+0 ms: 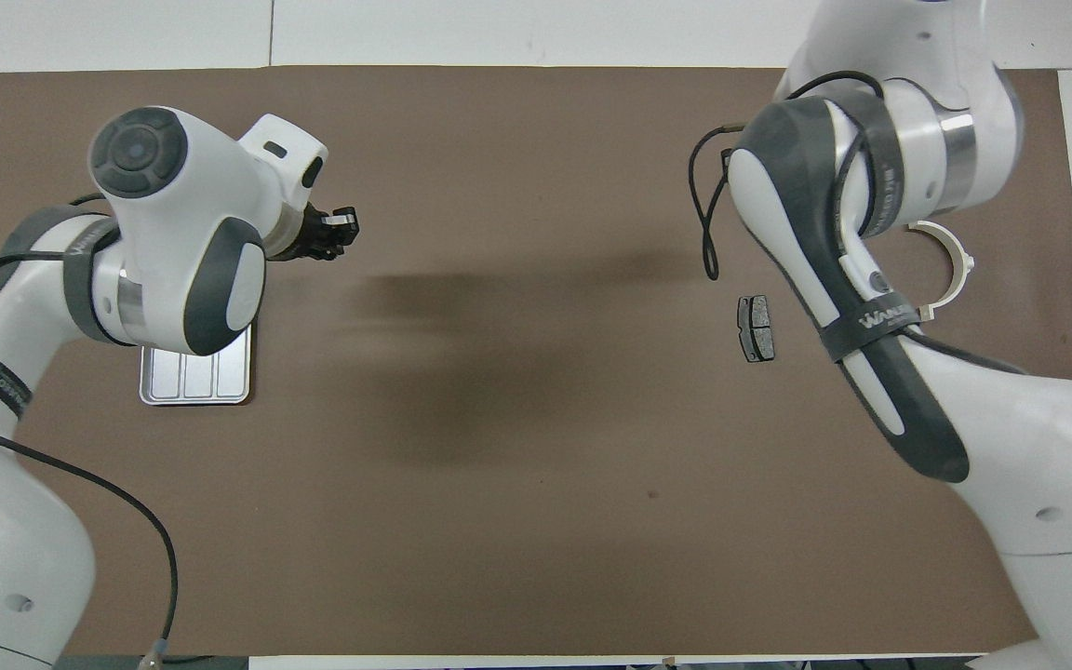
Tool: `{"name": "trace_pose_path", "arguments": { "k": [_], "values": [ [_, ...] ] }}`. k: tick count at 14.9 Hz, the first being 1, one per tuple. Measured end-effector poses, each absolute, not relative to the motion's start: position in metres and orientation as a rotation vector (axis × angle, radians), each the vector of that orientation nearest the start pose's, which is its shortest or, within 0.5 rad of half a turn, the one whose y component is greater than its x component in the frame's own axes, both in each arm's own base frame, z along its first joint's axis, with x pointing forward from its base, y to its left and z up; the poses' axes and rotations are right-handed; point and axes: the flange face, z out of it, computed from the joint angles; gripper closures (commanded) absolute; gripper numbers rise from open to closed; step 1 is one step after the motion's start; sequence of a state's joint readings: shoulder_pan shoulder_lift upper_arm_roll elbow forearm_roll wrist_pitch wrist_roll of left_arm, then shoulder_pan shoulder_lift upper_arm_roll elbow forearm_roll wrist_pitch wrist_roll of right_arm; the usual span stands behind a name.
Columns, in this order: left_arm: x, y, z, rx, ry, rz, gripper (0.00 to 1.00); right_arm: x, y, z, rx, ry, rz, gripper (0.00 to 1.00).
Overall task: Place bearing gear from tray to pile
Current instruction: 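Place the gear by the white arc with the right gripper while the left gripper lifts, then set the second gear mid-table with the left gripper while the right gripper withdraws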
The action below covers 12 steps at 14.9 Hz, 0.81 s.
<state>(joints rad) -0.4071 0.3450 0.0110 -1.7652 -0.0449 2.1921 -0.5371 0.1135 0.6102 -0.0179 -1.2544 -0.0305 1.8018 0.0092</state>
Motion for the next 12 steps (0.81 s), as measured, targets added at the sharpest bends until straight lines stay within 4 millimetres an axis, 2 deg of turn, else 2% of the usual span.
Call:
{"name": "trace_pose_path", "arguments": {
  "k": [2,4,6,8,9,10,11,12],
  "values": [
    [0.586,-0.288,0.374,-3.2,-0.269,-0.092,1.0,0.719,0.018,0.349,-3.173,-0.213,0.038,1.0],
    [0.575,-0.311,0.365,-3.199,-0.284,-0.083,1.0,0.711,-0.014,0.309,-3.171,-0.22,0.018,1.0],
    [0.565,-0.323,0.349,-3.195,-0.302,-0.075,1.0,0.706,-0.016,0.292,-3.169,-0.223,0.027,1.0],
    [0.558,-0.328,0.33,-3.199,-0.324,-0.09,1.0,0.706,-0.01,0.29,-3.168,-0.24,0.014,1.0],
    [0.555,-0.328,0.324,-3.201,-0.332,-0.097,1.0,0.706,-0.008,0.29,-3.168,-0.244,0.013,0.93],
    [0.554,-0.329,0.32,-3.202,-0.333,-0.101,1.0,0.706,-0.008,0.29,-3.168,-0.245,0.013,0.33],
    [0.552,-0.329,0.317,-3.203,-0.335,-0.104,1.0,0.706,-0.008,0.29,-3.168,-0.245,0.013,0.0],
    [0.552,-0.329,0.314,-3.205,-0.339,-0.111,1.0,0.706,-0.008,0.291,-3.169,-0.245,0.012,0.0]
  ]
}}
